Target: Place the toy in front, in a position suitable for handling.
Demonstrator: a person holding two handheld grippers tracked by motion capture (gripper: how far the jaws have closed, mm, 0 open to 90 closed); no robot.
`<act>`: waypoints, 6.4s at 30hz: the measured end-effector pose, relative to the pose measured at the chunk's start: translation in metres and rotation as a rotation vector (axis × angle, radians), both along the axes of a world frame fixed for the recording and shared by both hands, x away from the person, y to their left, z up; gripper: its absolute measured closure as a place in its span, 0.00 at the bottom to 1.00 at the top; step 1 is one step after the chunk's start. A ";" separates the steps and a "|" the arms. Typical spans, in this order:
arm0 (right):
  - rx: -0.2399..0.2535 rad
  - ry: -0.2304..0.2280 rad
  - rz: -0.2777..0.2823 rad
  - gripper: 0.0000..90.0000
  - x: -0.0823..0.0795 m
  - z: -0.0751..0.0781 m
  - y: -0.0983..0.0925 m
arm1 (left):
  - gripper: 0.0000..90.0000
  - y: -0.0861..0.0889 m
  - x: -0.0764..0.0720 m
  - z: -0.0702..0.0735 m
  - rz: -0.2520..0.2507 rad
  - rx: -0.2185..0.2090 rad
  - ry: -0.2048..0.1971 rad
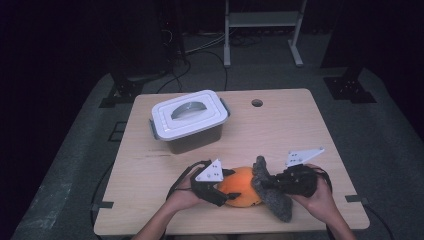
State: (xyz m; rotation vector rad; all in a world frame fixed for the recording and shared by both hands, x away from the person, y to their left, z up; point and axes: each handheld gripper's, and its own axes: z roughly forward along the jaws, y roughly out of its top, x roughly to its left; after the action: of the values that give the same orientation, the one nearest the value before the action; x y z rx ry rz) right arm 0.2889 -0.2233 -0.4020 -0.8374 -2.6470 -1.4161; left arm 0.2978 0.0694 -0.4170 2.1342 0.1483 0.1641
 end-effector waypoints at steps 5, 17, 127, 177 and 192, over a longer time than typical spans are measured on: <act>-0.008 0.008 0.024 0.86 -0.001 -0.004 0.002 | 0.15 -0.006 0.004 0.004 0.033 0.013 0.026; 0.053 -0.017 -0.039 0.87 0.004 0.009 -0.005 | 0.48 -0.009 -0.003 -0.001 0.083 -0.043 -0.194; -0.068 0.119 -0.068 0.86 0.018 -0.026 -0.019 | 0.30 0.012 0.016 -0.022 -0.007 -0.013 0.004; -0.074 -0.031 0.063 0.86 -0.004 0.003 0.021 | 0.24 -0.008 0.007 -0.012 -0.002 0.027 -0.029; -0.076 -0.022 0.059 0.86 -0.001 0.005 0.021 | 0.17 -0.009 0.008 -0.009 -0.024 -0.007 0.035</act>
State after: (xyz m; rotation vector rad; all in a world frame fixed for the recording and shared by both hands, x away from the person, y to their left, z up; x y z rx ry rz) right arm 0.2880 -0.2019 -0.3973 -0.7475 -2.7339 -1.3269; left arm 0.3058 0.0601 -0.4258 2.1322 0.1430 0.1116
